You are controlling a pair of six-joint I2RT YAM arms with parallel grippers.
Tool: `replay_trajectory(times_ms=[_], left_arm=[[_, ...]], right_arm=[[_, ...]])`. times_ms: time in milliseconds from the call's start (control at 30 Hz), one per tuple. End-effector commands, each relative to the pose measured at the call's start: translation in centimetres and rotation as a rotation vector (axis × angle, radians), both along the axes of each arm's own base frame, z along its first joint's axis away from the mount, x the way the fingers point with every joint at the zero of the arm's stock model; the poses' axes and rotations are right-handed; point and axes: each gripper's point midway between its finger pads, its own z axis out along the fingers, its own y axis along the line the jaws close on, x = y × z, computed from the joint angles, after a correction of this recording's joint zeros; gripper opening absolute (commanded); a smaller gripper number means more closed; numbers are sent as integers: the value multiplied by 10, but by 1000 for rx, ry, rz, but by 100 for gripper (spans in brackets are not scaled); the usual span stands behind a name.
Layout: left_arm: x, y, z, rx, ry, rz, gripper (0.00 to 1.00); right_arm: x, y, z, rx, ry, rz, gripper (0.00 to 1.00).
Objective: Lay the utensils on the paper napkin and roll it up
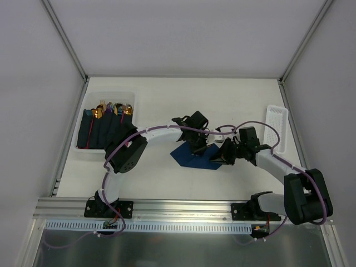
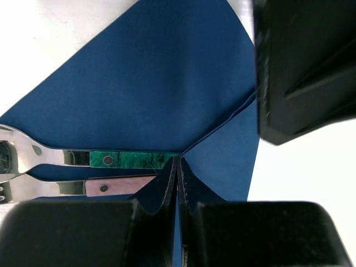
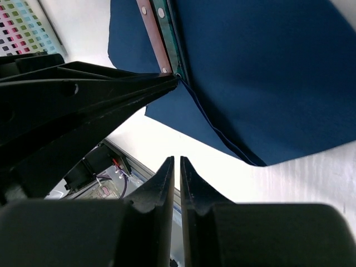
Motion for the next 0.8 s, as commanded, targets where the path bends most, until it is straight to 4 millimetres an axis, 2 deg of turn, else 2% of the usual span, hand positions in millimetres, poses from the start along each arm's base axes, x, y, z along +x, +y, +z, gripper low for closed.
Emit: replay_trajectory(times_ms=[0, 433, 767], left_arm=[[12, -5, 8, -21, -23, 9, 0], [12, -6, 5, -20, 1, 23, 0], [20, -6, 18, -44, 25, 82, 2]], right_arm=[[7, 12, -1, 25, -10, 7, 11], [4, 17, -41, -1, 95, 3, 8], [-2, 9, -65, -62, 160, -16, 4]])
